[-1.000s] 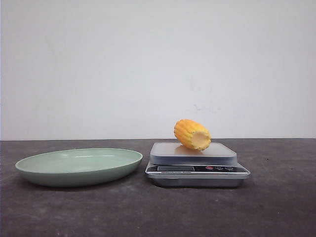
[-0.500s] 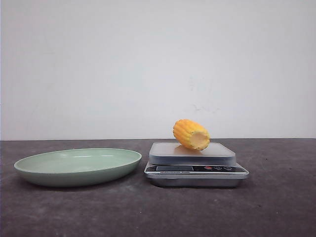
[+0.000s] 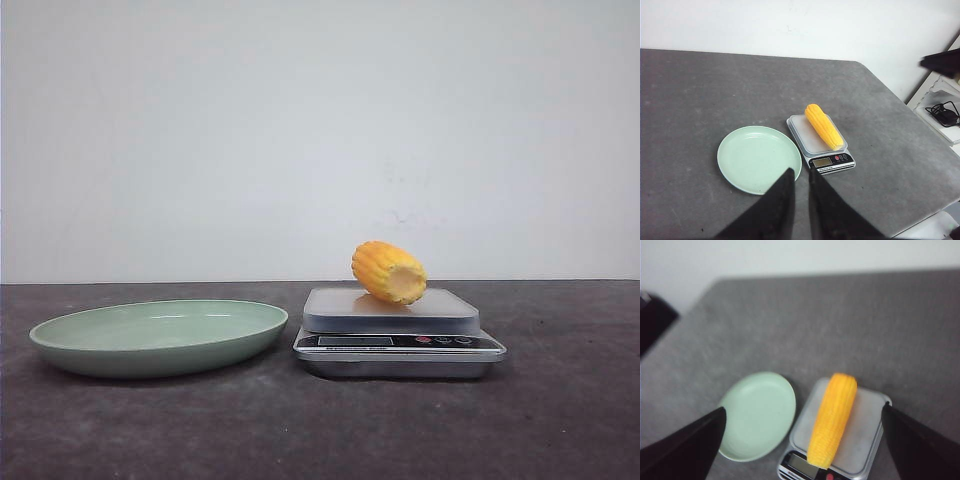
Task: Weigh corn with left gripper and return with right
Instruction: 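Raise the left gripper away from the scale, then lower the open right gripper onto the corn on the scale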
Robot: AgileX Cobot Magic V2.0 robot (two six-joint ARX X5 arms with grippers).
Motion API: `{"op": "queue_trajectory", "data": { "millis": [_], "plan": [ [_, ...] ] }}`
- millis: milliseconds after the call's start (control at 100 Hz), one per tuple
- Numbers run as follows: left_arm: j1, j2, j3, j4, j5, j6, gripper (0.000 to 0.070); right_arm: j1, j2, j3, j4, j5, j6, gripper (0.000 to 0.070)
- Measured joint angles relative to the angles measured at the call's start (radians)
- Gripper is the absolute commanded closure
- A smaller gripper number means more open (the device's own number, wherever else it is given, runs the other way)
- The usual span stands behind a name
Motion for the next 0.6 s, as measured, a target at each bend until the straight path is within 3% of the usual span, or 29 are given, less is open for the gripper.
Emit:
{"op": "queue_trajectory", "data": {
  "millis": [230, 600],
  "plan": [
    [0.0, 0.0, 0.0, 0.0, 0.0, 0.003, 0.0691, 0.189, 0.234, 0.0, 0.048, 0.257, 0.012, 0.0091],
    [0.0, 0.0, 0.0, 0.0, 0.0, 0.008, 0.0691, 0.228, 0.525, 0.0, 0.071, 0.285, 0.134, 0.0091]
  ]
}}
